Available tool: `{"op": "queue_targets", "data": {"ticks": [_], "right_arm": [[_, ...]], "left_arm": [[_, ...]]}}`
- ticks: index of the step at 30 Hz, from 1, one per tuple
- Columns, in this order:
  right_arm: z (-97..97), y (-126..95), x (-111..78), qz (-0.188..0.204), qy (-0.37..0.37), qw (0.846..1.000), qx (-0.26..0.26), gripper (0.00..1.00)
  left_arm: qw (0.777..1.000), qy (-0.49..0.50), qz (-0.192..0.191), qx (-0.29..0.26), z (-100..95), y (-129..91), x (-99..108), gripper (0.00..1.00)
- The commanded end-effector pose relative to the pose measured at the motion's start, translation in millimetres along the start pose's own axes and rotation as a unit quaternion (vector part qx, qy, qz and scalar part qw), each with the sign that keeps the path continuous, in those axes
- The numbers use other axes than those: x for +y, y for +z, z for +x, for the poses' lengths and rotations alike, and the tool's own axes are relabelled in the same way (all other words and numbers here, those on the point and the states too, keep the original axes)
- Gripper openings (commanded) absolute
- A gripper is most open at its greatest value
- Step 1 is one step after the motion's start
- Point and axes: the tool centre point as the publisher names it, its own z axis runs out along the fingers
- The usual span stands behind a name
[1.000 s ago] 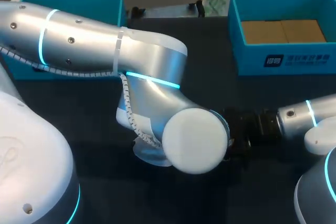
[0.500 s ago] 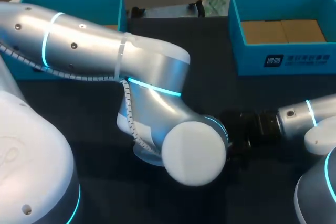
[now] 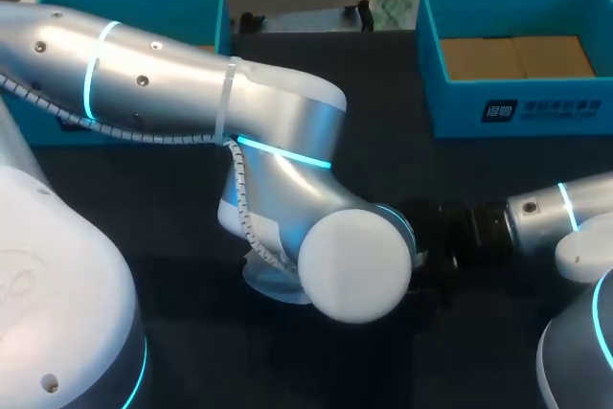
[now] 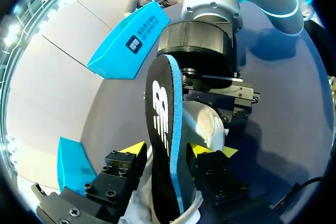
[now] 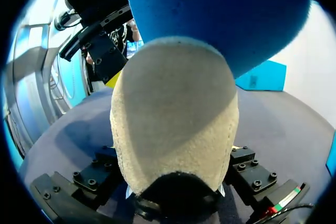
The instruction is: Take the shoe out of the shoebox, open the shoe tongue, remove and reinsert the insole, then place the shoe into the shoebox
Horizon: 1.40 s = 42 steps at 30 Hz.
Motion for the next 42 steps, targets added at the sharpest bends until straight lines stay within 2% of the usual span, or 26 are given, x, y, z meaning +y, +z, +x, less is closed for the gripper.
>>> {"op": "queue_targets", "data": {"ticks": [1, 5, 16, 18, 19, 20, 28, 39, 42], "right_arm": [[1.1, 0, 2.0, 0.002, 0.000, 1.000, -0.001, 0.00], [1.1, 0, 2.0, 0.002, 0.000, 1.000, -0.001, 0.00], [1.1, 0, 2.0, 0.002, 0.000, 1.000, -0.001, 0.00], [1.1, 0, 2.0, 0.002, 0.000, 1.000, -0.001, 0.00], [1.1, 0, 2.0, 0.002, 0.000, 1.000, -0.001, 0.00], [1.1, 0, 2.0, 0.002, 0.000, 1.000, -0.001, 0.00], [1.1, 0, 2.0, 0.002, 0.000, 1.000, -0.001, 0.00], [1.1, 0, 2.0, 0.002, 0.000, 1.000, -0.001, 0.00], [1.1, 0, 2.0, 0.002, 0.000, 1.000, -0.001, 0.00]], "left_arm": [[1.000, 0.006, 0.010, 0.015, -3.9, 2, 4, 0.42], [0.999, 0.013, 0.016, 0.028, -5.6, 2, 6, 0.38], [0.999, 0.020, 0.027, 0.035, -9.6, 1, 6, 0.36], [0.999, 0.022, 0.028, 0.037, -8.6, 1, 6, 0.27], [0.999, 0.023, 0.029, 0.037, -7.8, 1, 5, 0.16], [0.999, 0.024, 0.029, 0.038, -7.1, 1, 5, 0.00], [0.998, 0.005, 0.031, 0.054, -5.5, -4, -2, 0.00], [0.991, -0.035, 0.026, 0.126, -11.3, -26, -33, 0.00], [0.985, -0.046, 0.023, 0.164, -12.9, -32, -42, 0.00]]}}
